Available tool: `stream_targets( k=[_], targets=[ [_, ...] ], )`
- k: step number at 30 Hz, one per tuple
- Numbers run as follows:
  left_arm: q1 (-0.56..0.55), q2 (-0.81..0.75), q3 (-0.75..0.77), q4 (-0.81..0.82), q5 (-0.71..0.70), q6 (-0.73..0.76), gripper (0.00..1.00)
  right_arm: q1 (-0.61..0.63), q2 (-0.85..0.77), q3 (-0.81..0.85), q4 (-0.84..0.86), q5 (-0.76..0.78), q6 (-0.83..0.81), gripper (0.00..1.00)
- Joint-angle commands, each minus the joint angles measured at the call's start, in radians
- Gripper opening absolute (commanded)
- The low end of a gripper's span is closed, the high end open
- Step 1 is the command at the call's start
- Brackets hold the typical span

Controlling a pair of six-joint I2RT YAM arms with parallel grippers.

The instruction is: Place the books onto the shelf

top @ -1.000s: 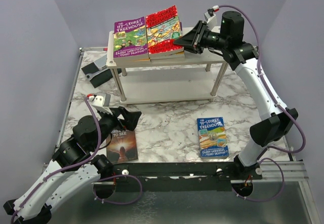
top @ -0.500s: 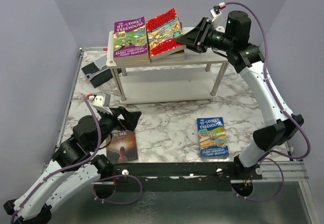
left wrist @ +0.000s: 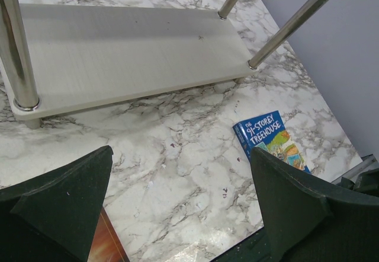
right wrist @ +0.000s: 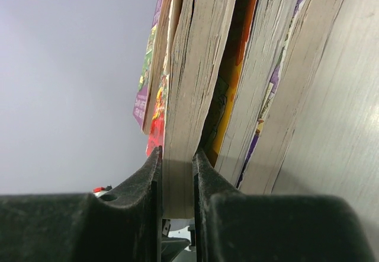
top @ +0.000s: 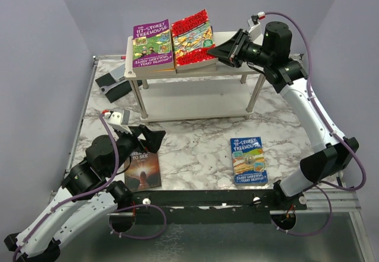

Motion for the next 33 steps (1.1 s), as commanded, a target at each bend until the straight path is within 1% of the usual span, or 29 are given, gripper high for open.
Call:
stream_targets(
  k=[1, 6, 13, 16, 18, 22, 30, 33],
  targets=[
    [0.005, -0.006, -0.01, 0.015, 0.008, 0.01, 0.99, 0.014, -0.045, -0.05, 0.113, 0.061, 0.022, 0.07],
    [0.005, -0.006, -0.01, 0.015, 0.008, 0.01, 0.99, 0.026, -0.054, -0.071, 0.139, 0.09, 0.037, 0.07],
    [0.005, -0.006, -0.01, 0.014, 0.009, 0.01, 0.99, 0.04, -0.058, -0.073, 0.13, 0.123, 0.029, 0.16],
    [0.004, -0.009, -0.011, 0.015, 0.008, 0.01, 0.99, 0.042, -0.071, -0.082, 0.126, 0.146, 0.02, 0.22],
    [0.005, -0.007, -0.01, 0.015, 0.008, 0.01, 0.99, 0.042, -0.076, -0.084, 0.122, 0.154, 0.009, 0.29],
    [0.005, -0.005, -0.01, 0.015, 0.008, 0.01, 0.99, 0.047, -0.095, -0.098, 0.106, 0.187, -0.013, 0.39],
    [0.005, -0.007, -0.01, 0.015, 0.008, 0.01, 0.99, 0.048, -0.106, -0.094, 0.064, 0.229, -0.058, 0.51],
    [0.005, -0.007, -0.01, 0.015, 0.008, 0.01, 0.99, 0.051, -0.112, -0.085, 0.031, 0.254, -0.09, 0.54]
  ],
)
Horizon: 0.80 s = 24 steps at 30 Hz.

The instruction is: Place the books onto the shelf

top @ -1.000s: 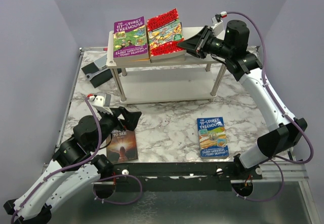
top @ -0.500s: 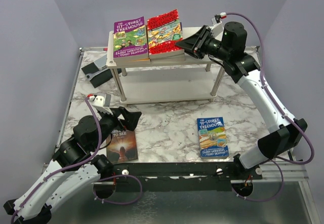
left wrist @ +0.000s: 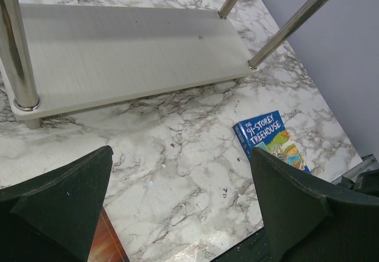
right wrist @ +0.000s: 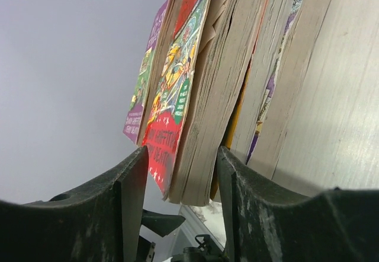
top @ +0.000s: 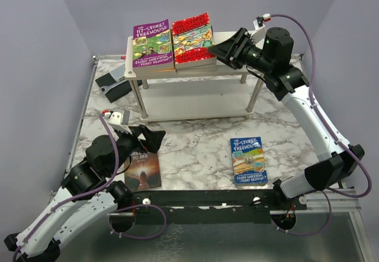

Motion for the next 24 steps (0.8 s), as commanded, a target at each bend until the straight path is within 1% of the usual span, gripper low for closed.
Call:
stream_targets(
  k=[1, 6, 12, 18, 24],
  targets=[
    [0.005, -0.007, -0.01, 0.015, 0.008, 0.01, 0.99, 0.007, -0.03, 0.015, -0.058, 0.074, -0.075, 0.55],
    [0.005, -0.011, -0.01, 0.015, 0.008, 0.01, 0.99, 0.007, -0.064, 0.04, -0.149, 0.156, -0.171, 0.57],
    [0.005, -0.012, -0.01, 0.015, 0.011, 0.01, 0.99, 0.007, -0.166, 0.019, -0.265, 0.287, -0.283, 0.6],
    [0.005, -0.01, -0.01, 0.015, 0.015, 0.01, 0.99, 0.007, -0.32, -0.144, -0.334, 0.414, -0.327, 0.64],
    [0.005, -0.001, -0.01, 0.016, 0.019, 0.011, 0.99, 0.006, -0.494, -0.362, -0.41, 0.518, -0.295, 0.67]
  ],
)
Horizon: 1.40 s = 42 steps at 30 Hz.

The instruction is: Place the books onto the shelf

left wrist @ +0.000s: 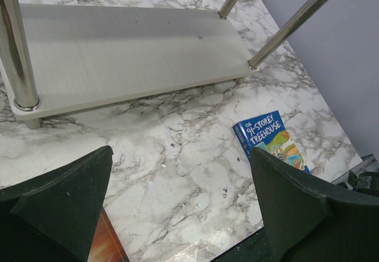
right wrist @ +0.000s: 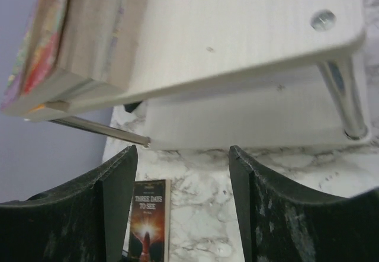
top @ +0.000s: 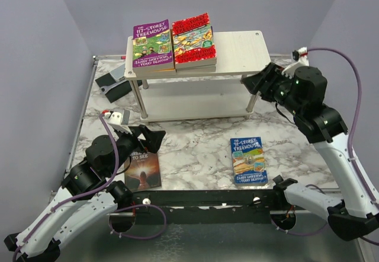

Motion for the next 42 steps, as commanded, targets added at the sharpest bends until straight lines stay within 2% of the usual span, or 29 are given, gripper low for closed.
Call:
stream_targets(
  k=[1, 9, 18, 31, 38, 42],
  targets=[
    [0.004, -0.002, -0.009, 0.017, 0.018, 0.011, 0.99, 0.004, -0.094, -0.164, -0.13, 0.145, 0.004, 0.68],
    [0.005, 0.003, -0.01, 0.02, 0.029, 0.013, 0.99, 0.004, -0.177, -0.442, -0.249, 0.183, 0.087, 0.73],
    [0.005, -0.012, -0.011, 0.019, 0.03, 0.012, 0.99, 0.004, -0.148, -0.689, -0.222, 0.178, 0.237, 0.78],
    [0.005, -0.028, -0.012, 0.023, 0.042, 0.016, 0.99, 0.004, -0.095, -0.847, -0.216, 0.374, 0.35, 0.8],
    [0.005, -0.025, -0.012, 0.024, 0.051, 0.017, 0.99, 0.004, -0.056, -0.881, -0.155, 0.342, 0.345, 0.8],
    [0.004, -0.028, -0.014, 0.026, 0.05, 0.017, 0.99, 0.004, -0.03, -0.904, -0.084, 0.236, 0.297, 0.74]
  ],
)
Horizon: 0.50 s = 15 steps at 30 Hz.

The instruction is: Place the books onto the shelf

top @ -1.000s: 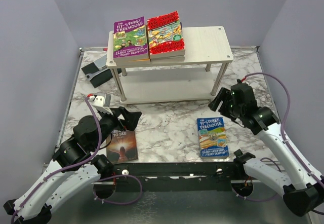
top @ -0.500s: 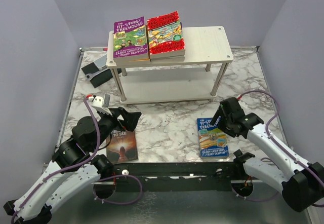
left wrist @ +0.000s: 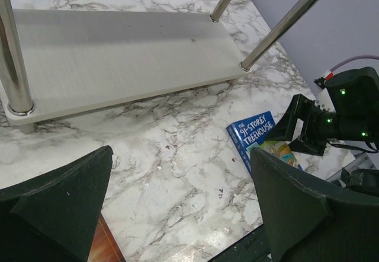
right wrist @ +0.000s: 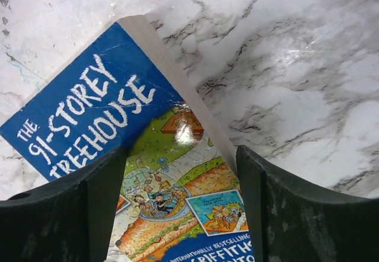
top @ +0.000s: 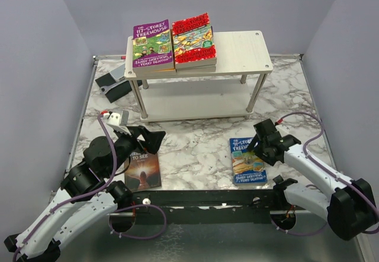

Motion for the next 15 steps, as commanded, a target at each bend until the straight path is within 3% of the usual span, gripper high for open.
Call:
stream_targets(
  k=[1, 15],
  targets=[
    [0.005, -0.011, -0.014, 0.018, 0.03, 0.013, 0.99, 0.004, 0.012, -0.046, 0.104, -0.105, -0.037, 0.72],
    [0.005, 0.088, -0.002, 0.02, 0.099, -0.001, 0.99, 0.019, -0.061, -0.187, 0.306, -0.433, -0.011, 0.55]
  ],
)
